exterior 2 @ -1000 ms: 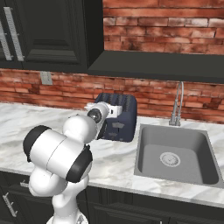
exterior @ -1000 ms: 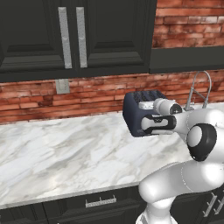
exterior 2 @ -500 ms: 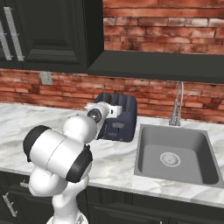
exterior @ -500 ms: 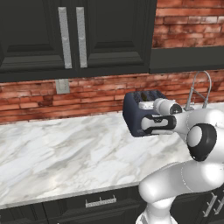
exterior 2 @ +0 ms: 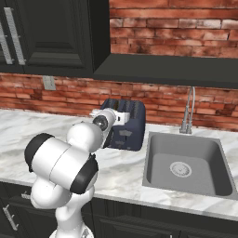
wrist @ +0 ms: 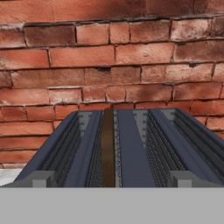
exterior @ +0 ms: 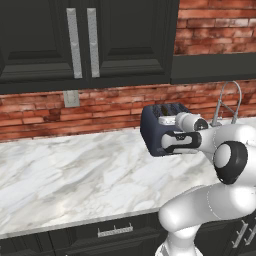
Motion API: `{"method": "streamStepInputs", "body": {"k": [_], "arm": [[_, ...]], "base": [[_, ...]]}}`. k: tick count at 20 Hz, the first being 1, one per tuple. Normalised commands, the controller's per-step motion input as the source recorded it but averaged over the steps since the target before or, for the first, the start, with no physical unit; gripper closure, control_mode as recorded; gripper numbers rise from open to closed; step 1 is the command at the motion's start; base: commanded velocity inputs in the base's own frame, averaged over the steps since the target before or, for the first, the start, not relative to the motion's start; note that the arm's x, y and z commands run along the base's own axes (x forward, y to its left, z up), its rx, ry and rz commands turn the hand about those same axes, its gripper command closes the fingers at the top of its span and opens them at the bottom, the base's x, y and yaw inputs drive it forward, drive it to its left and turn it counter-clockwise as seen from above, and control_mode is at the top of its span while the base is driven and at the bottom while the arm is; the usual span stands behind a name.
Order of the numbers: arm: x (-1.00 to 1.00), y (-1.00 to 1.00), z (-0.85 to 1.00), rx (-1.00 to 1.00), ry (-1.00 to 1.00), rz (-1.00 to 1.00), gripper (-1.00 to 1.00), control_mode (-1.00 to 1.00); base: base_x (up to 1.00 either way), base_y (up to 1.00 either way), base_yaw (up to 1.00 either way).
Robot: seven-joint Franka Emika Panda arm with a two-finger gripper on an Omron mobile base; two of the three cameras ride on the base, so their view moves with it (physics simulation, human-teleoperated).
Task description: Start the toaster. Once the lever pops up, take the bread to the plate on the dining counter.
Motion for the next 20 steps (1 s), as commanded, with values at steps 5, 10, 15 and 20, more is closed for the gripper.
{"method": "streamStepInputs", "body": {"k": [5, 10, 15, 20], "arm": [[0.0, 0.0, 0.0, 0.0, 0.0, 0.0, -1.0, -1.0], [0.0, 0.0, 0.0, 0.0, 0.0, 0.0, -1.0, -1.0], [0.0, 0.0, 0.0, 0.0, 0.0, 0.0, -1.0, -1.0], [0.0, 0.0, 0.0, 0.0, 0.0, 0.0, -1.0, -1.0]], "base": [[0.0, 0.0, 0.0], [0.0, 0.0, 0.0], [0.0, 0.0, 0.0], [0.0, 0.0, 0.0]]}}
